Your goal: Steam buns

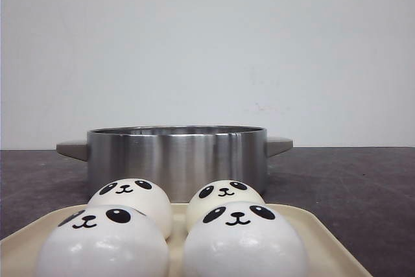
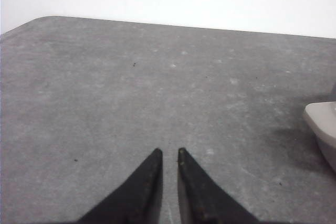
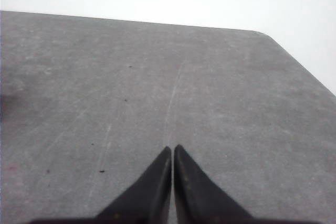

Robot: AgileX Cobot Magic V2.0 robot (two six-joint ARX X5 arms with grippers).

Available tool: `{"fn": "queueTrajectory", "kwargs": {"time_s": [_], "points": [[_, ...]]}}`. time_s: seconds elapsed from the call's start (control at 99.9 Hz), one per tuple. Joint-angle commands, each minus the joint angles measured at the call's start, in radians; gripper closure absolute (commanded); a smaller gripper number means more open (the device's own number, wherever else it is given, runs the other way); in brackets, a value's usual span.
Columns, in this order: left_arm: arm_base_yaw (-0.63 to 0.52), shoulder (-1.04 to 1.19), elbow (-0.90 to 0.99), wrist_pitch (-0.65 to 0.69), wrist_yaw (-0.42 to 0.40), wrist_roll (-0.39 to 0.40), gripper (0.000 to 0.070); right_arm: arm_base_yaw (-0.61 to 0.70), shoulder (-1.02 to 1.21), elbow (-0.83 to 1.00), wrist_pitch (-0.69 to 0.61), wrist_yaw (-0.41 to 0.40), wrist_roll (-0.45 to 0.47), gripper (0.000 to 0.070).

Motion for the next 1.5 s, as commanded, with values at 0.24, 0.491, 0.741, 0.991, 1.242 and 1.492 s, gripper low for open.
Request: {"fn": "queueTrajectory", "kwargs": {"time_s": [0.24,0.491,0.741,0.991,1.242,1.492], "points": [[0.0,0.0,-0.018,-0.006,0.003,-0.006,0.0693,0.0,-0.002,-0.004,0.011,0.0,-0.008,0.07],[0.0,0.0,-0.018,-0.006,0.003,-0.006,0.0693,0.0,-0.002,-0.004,0.011,0.001,-0.008,0.07],[0.0,0.0,-0.018,-0.006,0.003,-0.006,0.0693,-0.001,-0.002,-0.004,0.011,0.0,-0.008,0.07],[0.0,0.0,-0.018,-0.006,0.003,-0.006,0.0693,0.0,-0.002,-0.004,0.011,0.0,-0.008,0.07],[0.0,0.0,-0.018,0.0,-0.003,-0.006,0.0693,0.0,-0.002,-0.003,0.034,-0.002,0.042,0.07],[0.0,0.0,-0.014,-0.007,0.049,-0.211,0.0693,0.0,-0.002,-0.002,0.245,-0.124,0.423,0.07]]}}
